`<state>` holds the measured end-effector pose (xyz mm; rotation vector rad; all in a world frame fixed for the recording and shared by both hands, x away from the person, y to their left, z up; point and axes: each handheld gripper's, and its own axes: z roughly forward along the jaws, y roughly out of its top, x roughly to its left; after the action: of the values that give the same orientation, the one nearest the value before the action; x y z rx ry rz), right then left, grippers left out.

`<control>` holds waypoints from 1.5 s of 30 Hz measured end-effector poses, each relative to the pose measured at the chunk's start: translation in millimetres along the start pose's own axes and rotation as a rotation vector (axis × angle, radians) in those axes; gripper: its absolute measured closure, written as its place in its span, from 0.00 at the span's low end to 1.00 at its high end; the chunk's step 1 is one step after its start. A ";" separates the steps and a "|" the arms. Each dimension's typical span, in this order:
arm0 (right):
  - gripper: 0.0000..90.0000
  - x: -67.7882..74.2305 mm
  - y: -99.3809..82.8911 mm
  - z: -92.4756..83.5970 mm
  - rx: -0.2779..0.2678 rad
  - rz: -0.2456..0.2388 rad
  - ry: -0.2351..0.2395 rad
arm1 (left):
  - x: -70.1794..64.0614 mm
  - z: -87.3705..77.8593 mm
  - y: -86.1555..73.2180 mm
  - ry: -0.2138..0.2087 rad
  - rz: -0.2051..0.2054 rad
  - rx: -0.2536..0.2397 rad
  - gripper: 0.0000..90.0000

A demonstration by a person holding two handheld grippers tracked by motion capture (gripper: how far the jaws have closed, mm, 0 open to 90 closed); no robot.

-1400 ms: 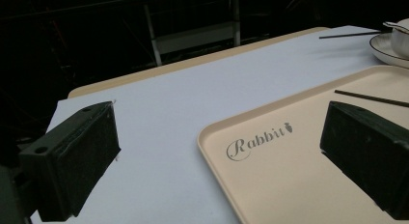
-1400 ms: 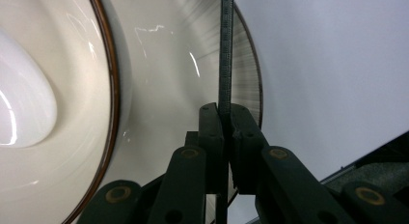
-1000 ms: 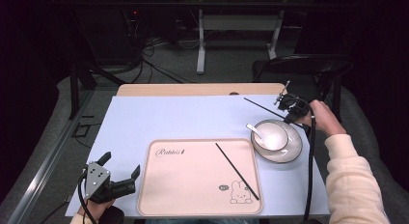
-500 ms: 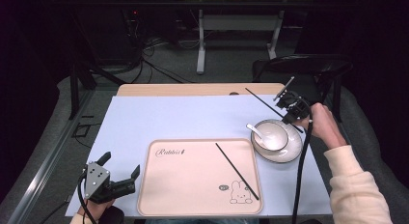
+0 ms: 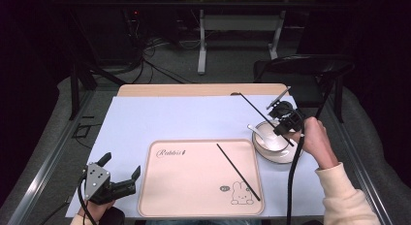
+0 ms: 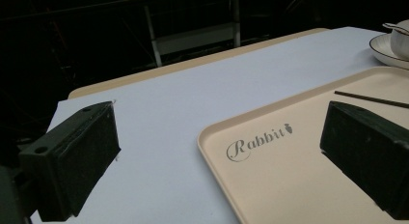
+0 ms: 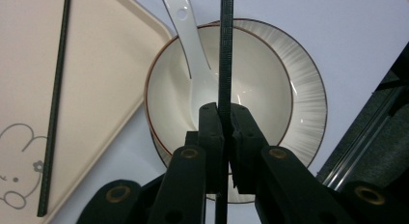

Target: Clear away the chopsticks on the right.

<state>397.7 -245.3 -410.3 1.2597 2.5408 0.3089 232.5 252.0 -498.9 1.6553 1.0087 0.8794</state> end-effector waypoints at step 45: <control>0.94 104.0 -35.8 78.6 0.120 0.046 0.165 | 0.2 -0.5 -0.2 -0.002 0.003 -0.001 0.00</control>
<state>338.6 -178.3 -511.7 1.3908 2.7083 0.2846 232.0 252.3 -498.9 1.6568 1.0046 0.8799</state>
